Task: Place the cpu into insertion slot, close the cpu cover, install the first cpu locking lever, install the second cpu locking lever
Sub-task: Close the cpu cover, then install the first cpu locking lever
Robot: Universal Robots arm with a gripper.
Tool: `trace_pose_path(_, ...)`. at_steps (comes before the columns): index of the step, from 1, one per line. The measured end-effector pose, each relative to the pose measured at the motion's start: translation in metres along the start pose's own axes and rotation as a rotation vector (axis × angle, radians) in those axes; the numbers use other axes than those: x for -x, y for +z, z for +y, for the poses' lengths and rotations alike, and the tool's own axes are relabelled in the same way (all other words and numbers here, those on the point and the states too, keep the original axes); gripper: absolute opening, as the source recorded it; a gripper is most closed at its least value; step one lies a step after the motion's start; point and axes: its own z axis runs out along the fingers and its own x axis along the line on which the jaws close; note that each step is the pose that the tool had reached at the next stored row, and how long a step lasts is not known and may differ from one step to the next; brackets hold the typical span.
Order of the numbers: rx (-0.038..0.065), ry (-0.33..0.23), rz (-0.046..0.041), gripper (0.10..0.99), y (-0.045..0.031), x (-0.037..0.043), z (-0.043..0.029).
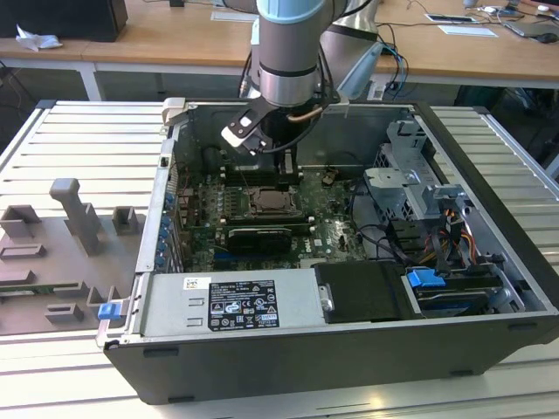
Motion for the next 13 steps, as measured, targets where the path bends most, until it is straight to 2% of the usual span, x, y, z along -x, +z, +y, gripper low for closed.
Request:
trace_pose_path(9, 0.000, 0.000, 0.0001, 0.106, -0.0003, -0.0003, -0.0094)
trace_pose_path(13, 0.000, 0.000, 0.0001, 0.106, -0.0023, -0.0003, -0.0104)
